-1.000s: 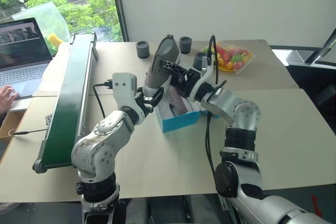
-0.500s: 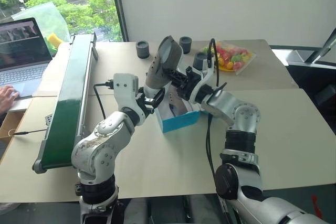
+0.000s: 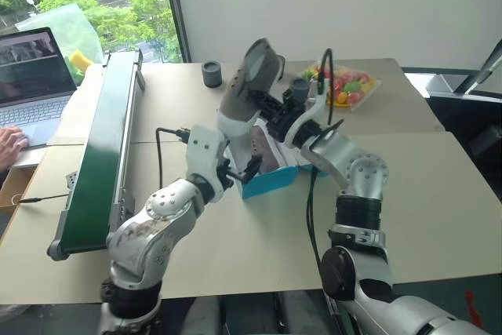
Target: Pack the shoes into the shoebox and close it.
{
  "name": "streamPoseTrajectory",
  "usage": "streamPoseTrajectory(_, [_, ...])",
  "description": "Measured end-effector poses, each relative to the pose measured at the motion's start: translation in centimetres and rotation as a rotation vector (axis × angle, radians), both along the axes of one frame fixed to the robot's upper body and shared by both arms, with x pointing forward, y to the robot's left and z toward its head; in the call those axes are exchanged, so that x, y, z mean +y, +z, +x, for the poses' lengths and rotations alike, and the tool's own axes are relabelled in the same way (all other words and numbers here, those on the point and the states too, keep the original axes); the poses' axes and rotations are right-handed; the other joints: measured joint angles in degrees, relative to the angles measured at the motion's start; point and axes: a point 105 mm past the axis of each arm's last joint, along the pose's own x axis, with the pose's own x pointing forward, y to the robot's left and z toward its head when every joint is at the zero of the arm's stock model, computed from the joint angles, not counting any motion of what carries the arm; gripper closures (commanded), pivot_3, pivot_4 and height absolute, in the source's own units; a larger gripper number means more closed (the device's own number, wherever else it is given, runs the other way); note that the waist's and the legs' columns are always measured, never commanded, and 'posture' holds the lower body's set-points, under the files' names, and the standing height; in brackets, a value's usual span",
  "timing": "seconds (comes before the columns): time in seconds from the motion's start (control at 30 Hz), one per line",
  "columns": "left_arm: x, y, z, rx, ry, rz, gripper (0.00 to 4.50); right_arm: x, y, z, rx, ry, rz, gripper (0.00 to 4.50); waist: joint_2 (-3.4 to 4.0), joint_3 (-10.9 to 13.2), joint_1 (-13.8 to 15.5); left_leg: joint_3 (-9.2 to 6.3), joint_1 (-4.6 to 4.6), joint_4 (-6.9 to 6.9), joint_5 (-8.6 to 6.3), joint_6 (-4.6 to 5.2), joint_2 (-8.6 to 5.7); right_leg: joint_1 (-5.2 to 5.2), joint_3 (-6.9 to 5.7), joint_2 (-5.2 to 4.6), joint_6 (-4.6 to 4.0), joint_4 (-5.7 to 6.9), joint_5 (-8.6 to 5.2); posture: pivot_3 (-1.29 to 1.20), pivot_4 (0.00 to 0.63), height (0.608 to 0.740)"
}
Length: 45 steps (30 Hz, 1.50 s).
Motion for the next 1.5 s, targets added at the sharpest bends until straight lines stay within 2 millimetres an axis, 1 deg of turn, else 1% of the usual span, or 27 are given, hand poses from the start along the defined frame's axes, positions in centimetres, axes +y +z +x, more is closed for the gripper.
streamPoseTrajectory(0.07, [2.9,-1.3,-1.2,0.020,-0.008,0.104,0.06,-0.1,-0.8,0.3,-0.032,-0.031,-0.178,4.04,0.06,0.0,-0.6,0.10,0.01,-0.07,0.00,0.00,0.01,-0.10,0.08,0.00,-0.04,0.02,-0.01,0.00,0.150,0.740])
streamPoseTrajectory(0.13, [6.1,-1.7,-2.0,0.034,0.019,0.191,0.06,-0.7,-1.4,0.5,-0.052,-0.046,-0.308,4.04,0.09,0.1,-0.6,0.08,-0.04,-0.07,0.00,0.00,0.02,-0.15,0.03,0.00,-0.06,0.01,-0.02,0.00,0.150,0.740])
streamPoseTrajectory(0.2, [7.9,-0.7,-2.2,0.002,0.033,0.242,0.06,-1.1,-1.7,0.5,-0.065,-0.035,-0.393,4.04,0.11,0.1,-0.2,0.07,-0.05,-0.05,0.00,0.00,0.02,-0.12,-0.01,-0.08,-0.05,-0.02,-0.02,0.00,0.150,0.740])
streamPoseTrajectory(0.27, [8.6,0.2,-2.5,-0.029,0.015,0.282,0.06,-0.2,-1.4,0.2,-0.106,0.029,-0.494,4.04,0.13,0.1,0.1,0.11,-0.02,-0.04,0.00,0.00,0.01,-0.08,0.01,-0.10,-0.04,-0.06,-0.02,0.00,0.150,0.740])
streamPoseTrajectory(0.33, [8.3,0.4,-2.8,-0.036,-0.024,0.294,0.06,1.0,-0.3,-0.3,-0.177,0.108,-0.578,4.04,0.14,0.1,0.3,0.11,-0.02,-0.04,0.00,0.01,0.01,-0.07,-0.01,-0.05,-0.04,-0.08,-0.02,0.00,0.150,0.740])
streamPoseTrajectory(0.43, [7.7,0.3,-3.0,-0.040,-0.070,0.287,0.06,1.5,0.7,-0.4,-0.248,0.170,-0.681,4.04,0.13,0.1,0.5,0.09,-0.03,-0.06,-0.02,0.03,0.02,-0.07,-0.04,-0.02,-0.05,-0.09,-0.03,0.00,0.150,0.740])
streamPoseTrajectory(0.5, [7.1,0.2,-3.1,-0.045,-0.088,0.270,0.06,1.0,-0.1,0.3,-0.223,0.188,-0.803,4.04,0.13,0.1,0.6,0.10,-0.02,-0.05,-0.02,0.03,0.01,-0.02,-0.04,-0.09,-0.04,-0.10,-0.02,0.00,0.150,0.740])
streamPoseTrajectory(0.57, [6.4,-0.3,-3.3,-0.034,-0.117,0.254,0.06,0.2,-1.8,1.2,-0.165,0.202,-0.933,4.04,0.12,0.1,0.6,0.11,-0.02,-0.03,-0.02,0.03,0.00,0.00,-0.03,-0.11,-0.04,-0.11,-0.02,0.00,0.150,0.740])
streamPoseTrajectory(0.63, [5.8,-0.6,-3.5,-0.027,-0.141,0.255,0.06,-0.2,-3.3,1.7,-0.110,0.222,-0.985,4.04,0.12,0.1,0.5,0.11,-0.03,-0.05,-0.02,0.03,-0.01,-0.05,-0.03,-0.07,-0.05,-0.09,-0.02,0.00,0.150,0.740])
streamPoseTrajectory(0.67, [5.6,-0.7,-3.6,-0.028,-0.151,0.256,0.06,-0.5,-4.0,1.9,-0.074,0.232,-0.989,4.04,0.12,0.1,0.5,0.11,-0.05,-0.05,-0.02,0.03,0.00,-0.08,-0.03,-0.06,-0.06,-0.07,-0.02,0.00,0.150,0.740])
streamPoseTrajectory(0.73, [5.5,-0.7,-3.6,-0.028,-0.150,0.260,0.06,-0.9,-4.5,2.3,-0.036,0.239,-0.990,4.04,0.13,0.1,0.4,0.13,-0.09,-0.06,-0.02,0.03,0.00,-0.15,0.01,-0.06,-0.06,-0.05,-0.01,0.00,0.150,0.740])
streamPoseTrajectory(0.8, [5.7,-0.7,-3.5,-0.035,-0.139,0.268,0.06,-0.7,-4.1,2.5,-0.010,0.253,-0.961,4.04,0.13,0.1,0.2,0.16,-0.07,-0.06,-0.02,0.03,0.01,-0.16,0.04,-0.06,-0.07,-0.02,-0.01,0.00,0.150,0.740])
streamPoseTrajectory(0.83, [5.8,-0.6,-3.4,-0.043,-0.131,0.273,0.06,-0.3,-3.7,2.4,0.016,0.268,-0.926,4.04,0.13,0.1,0.2,0.15,-0.06,-0.06,-0.02,0.03,0.02,-0.16,0.03,-0.05,-0.07,-0.01,0.00,0.00,0.150,0.740])
streamPoseTrajectory(0.9, [5.9,-0.3,-3.3,-0.060,-0.116,0.279,0.06,0.5,-3.6,2.2,0.064,0.298,-0.874,4.04,0.13,0.1,0.3,0.13,-0.04,-0.06,-0.02,0.03,0.02,-0.13,0.02,-0.06,-0.08,-0.01,0.00,0.00,0.150,0.740])
streamPoseTrajectory(0.93, [5.9,-0.3,-3.2,-0.066,-0.109,0.281,0.06,0.8,-4.0,2.2,0.092,0.308,-0.859,4.04,0.13,0.1,0.3,0.13,-0.02,-0.06,-0.02,0.03,0.02,-0.10,0.01,-0.07,-0.08,-0.02,0.00,0.00,0.150,0.740])
streamPoseTrajectory(1.0, [5.9,-0.3,-3.1,-0.070,-0.099,0.275,0.06,1.3,-5.5,2.0,0.173,0.327,-0.834,4.04,0.13,0.1,0.4,0.12,-0.04,-0.06,-0.02,0.03,0.01,-0.08,0.00,-0.14,-0.07,-0.02,0.00,0.00,0.150,0.740])
streamPoseTrajectory(1.13, [5.9,-0.4,-3.1,-0.069,-0.088,0.269,0.06,1.4,-7.5,2.0,0.278,0.321,-0.825,4.04,0.13,0.1,0.6,0.10,-0.09,-0.06,-0.02,0.03,0.00,-0.10,-0.04,-0.14,-0.06,-0.04,0.00,0.00,0.150,0.740])
streamPoseTrajectory(1.23, [5.9,-0.4,-3.0,-0.071,-0.082,0.269,0.06,1.5,-8.2,2.2,0.292,0.305,-0.859,4.04,0.13,0.1,0.5,0.11,-0.07,-0.06,-0.02,0.03,-0.01,-0.11,-0.03,-0.13,-0.06,-0.03,0.00,0.00,0.150,0.740])
streamPoseTrajectory(1.37, [5.9,-0.3,-3.0,-0.074,-0.079,0.269,0.06,1.7,-8.6,2.7,0.275,0.287,-0.914,4.04,0.13,0.1,0.3,0.13,0.06,-0.06,-0.02,0.03,-0.03,-0.02,-0.02,-0.09,-0.07,-0.01,0.00,0.00,0.150,0.740])
streamPoseTrajectory(1.5, [5.9,-0.3,-3.0,-0.076,-0.073,0.269,0.06,2.8,-9.8,2.8,0.234,0.300,-1.001,4.04,0.13,0.1,0.3,0.12,0.08,-0.06,-0.02,0.03,-0.01,0.00,-0.01,-0.04,-0.08,-0.01,0.01,0.00,0.150,0.740])
